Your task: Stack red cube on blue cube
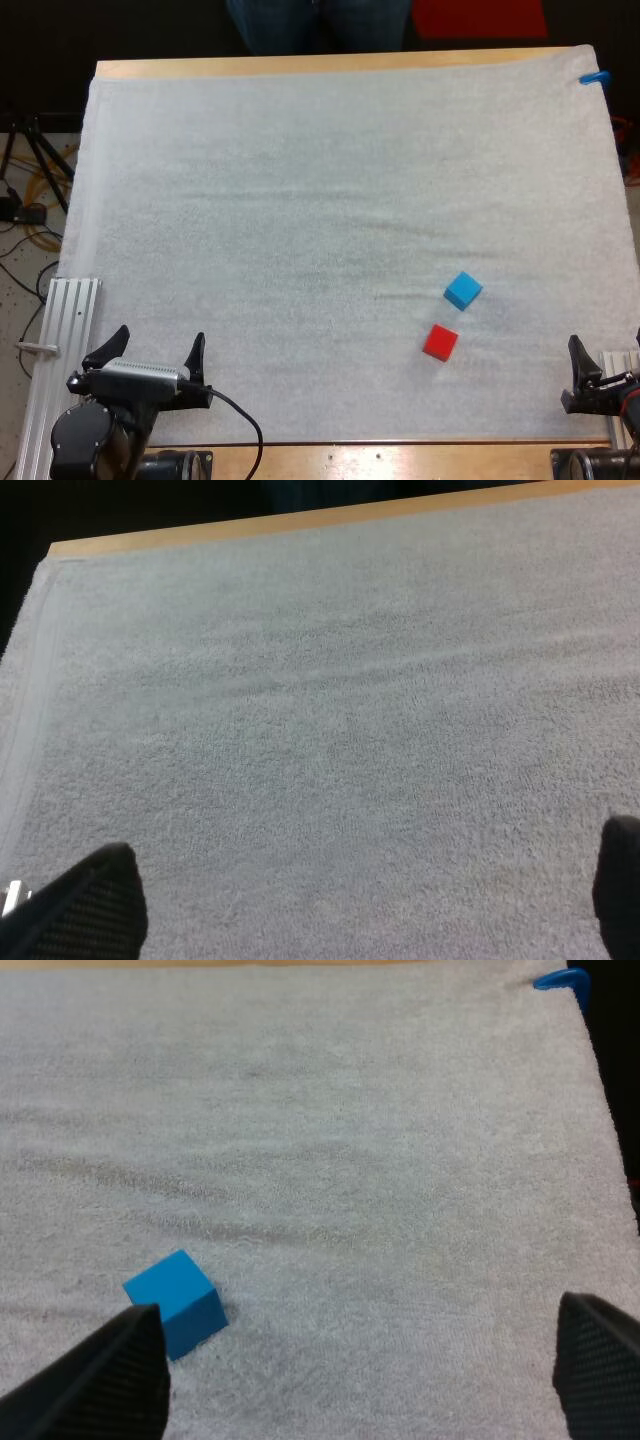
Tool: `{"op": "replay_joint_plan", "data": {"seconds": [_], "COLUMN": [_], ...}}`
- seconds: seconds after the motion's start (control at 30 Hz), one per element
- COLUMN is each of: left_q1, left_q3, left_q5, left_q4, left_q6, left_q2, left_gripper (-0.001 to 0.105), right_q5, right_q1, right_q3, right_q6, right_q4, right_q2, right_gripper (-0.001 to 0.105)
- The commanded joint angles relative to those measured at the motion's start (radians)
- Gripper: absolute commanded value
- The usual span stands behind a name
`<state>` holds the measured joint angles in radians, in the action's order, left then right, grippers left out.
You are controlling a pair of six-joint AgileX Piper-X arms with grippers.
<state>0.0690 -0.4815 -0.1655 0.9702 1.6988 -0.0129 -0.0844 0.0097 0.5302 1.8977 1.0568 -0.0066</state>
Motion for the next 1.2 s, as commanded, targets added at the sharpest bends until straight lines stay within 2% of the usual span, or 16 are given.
{"op": "replay_joint_plan", "data": {"seconds": [0.0,0.5,0.6,0.8,0.9,1.07,1.17], "left_q1": [0.002,0.002,-0.012,-0.089,-0.141,-0.267,-0.346], "left_q3": [-0.005,-0.005,-0.025,-0.119,-0.180,-0.288,-0.338], "left_q5": [-0.002,-0.011,-0.045,-0.075,-0.091,-0.120,-0.123], "left_q4": [-0.005,-0.005,-0.002,0.021,0.039,0.071,0.099], "left_q6": [0.002,0.002,0.002,-0.007,-0.041,-0.052,-0.063], "left_q2": [-0.138,-0.134,-0.100,0.042,0.125,0.257,0.316], "left_gripper": [0.087,0.087,0.087,0.087,0.087,0.087,0.087], "right_q5": [-0.007,-0.007,-0.007,-0.024,-0.057,-0.144,-0.155], "right_q1": [-0.003,-0.003,-0.003,-0.003,-0.003,-0.003,-0.003], "right_q3": [0.002,0.004,0.021,0.102,0.157,0.263,0.327], "right_q6": [0.004,0.004,-0.004,-0.010,-0.010,-0.008,0.013], "right_q4": [-0.011,-0.023,-0.020,-0.020,-0.020,0.032,0.080], "right_q2": [-0.045,-0.037,-0.002,0.124,0.199,0.321,0.381], "right_gripper": [0.077,0.077,0.077,0.077,0.077,0.077,0.077]}}
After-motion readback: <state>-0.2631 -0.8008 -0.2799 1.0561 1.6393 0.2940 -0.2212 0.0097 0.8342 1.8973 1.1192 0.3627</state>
